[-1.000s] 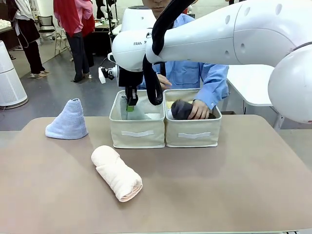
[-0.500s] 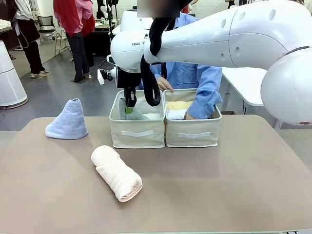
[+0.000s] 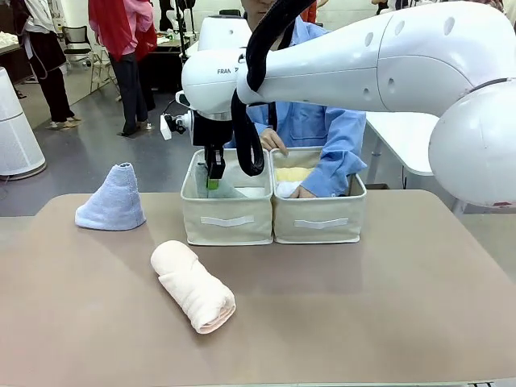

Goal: Sort the towels based on their folding style.
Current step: Pick up one triangle-folded towel and place it in the left Fabric basket.

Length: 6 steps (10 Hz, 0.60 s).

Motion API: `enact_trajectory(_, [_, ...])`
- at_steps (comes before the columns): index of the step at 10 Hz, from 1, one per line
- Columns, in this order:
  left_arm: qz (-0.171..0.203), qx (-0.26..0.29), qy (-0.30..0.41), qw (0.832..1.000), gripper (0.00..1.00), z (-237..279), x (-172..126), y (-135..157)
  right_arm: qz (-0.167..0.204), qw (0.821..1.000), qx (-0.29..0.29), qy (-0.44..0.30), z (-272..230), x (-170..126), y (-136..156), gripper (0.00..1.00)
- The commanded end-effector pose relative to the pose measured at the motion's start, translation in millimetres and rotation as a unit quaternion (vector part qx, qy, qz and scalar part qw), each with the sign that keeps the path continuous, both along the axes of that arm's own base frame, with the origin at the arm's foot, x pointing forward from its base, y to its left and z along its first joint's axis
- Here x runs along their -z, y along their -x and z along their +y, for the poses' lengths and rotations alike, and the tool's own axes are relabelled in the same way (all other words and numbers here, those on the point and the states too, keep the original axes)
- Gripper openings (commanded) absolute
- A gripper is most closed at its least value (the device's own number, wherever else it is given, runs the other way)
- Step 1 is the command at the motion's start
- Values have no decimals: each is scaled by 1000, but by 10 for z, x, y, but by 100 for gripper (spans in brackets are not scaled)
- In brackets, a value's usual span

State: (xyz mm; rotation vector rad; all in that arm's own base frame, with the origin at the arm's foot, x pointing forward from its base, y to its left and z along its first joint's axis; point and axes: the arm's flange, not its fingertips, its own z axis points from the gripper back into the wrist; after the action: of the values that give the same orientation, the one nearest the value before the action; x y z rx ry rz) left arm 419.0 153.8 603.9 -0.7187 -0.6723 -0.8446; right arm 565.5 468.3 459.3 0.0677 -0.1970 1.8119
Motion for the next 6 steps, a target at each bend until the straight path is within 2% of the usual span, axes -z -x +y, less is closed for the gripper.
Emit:
enact_trajectory(1, [-4,-3,4,1000,100,-18,-4,4,16,1000,5,-15,72,-52,-77,86])
enact_trajectory(2, [-4,-3,4,1000,100,-18,-4,4,16,1000,5,-16,73,-49,-80,100])
enact_trajectory(6, [-4,-3,4,1000,100,-18,-4,4,15,1000,5,-17,66,-49,-86,100])
